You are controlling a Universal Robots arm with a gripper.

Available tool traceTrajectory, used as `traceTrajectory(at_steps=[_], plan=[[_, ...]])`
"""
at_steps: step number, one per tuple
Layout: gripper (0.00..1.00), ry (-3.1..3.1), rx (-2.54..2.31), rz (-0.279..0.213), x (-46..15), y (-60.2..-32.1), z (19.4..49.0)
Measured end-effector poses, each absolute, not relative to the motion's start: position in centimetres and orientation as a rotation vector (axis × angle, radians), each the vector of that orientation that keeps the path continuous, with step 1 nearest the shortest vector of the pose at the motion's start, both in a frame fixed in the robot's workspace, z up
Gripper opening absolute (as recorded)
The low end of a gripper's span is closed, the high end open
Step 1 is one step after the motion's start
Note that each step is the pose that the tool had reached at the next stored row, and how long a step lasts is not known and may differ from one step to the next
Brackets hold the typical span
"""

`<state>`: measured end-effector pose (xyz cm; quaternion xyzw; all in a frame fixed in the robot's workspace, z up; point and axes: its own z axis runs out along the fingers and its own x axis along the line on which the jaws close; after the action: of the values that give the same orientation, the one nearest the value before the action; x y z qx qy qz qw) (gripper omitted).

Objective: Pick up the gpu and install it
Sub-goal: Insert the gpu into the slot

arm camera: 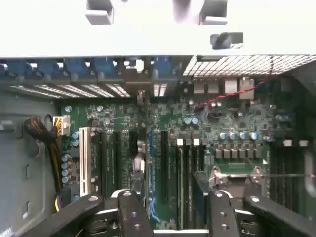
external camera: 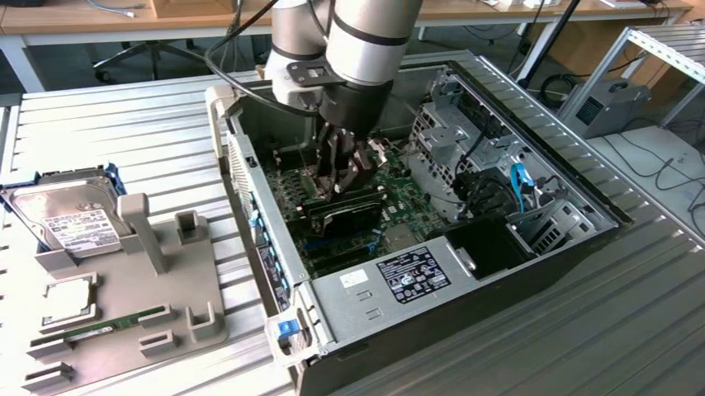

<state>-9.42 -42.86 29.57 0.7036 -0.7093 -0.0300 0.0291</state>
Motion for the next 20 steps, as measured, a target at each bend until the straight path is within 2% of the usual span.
traceTrajectory(at_steps=[1,2,20], plan=[[0.37,-2.19,2.173,-0.098,-9.43,-42.14,29.58],[0.11,-2.192,2.175,-0.103,-9.43,-41.62,29.58],[0.11,-2.192,2.175,-0.103,-8.62,-42.42,29.57]])
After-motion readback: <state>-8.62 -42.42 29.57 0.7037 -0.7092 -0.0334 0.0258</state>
